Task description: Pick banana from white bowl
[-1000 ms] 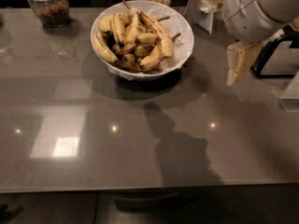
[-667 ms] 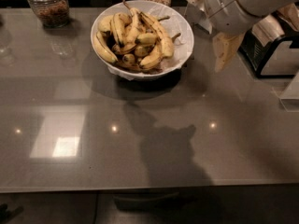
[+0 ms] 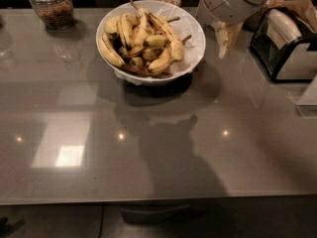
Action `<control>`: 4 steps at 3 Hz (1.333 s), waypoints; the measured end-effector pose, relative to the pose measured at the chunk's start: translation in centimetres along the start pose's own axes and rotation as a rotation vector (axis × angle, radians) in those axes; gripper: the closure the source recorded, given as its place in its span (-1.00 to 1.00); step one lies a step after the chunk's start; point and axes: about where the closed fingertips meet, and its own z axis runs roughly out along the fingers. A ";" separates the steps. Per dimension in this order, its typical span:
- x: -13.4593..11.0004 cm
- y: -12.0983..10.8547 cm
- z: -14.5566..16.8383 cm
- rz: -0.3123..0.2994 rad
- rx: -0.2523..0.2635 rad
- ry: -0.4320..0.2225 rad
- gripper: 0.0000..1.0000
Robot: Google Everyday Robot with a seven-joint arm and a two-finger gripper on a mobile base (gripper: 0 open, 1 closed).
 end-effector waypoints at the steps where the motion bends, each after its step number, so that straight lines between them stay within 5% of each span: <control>1: 0.0 0.0 0.0 0.000 0.000 0.000 -1.00; 3: 1.6 0.2 2.2 -0.050 0.089 -0.034 -1.00; 4: 2.7 0.1 5.1 -0.133 0.136 -0.104 -1.00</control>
Offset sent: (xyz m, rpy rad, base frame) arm 0.0124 -0.0036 -0.0102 0.0190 -0.0393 0.0522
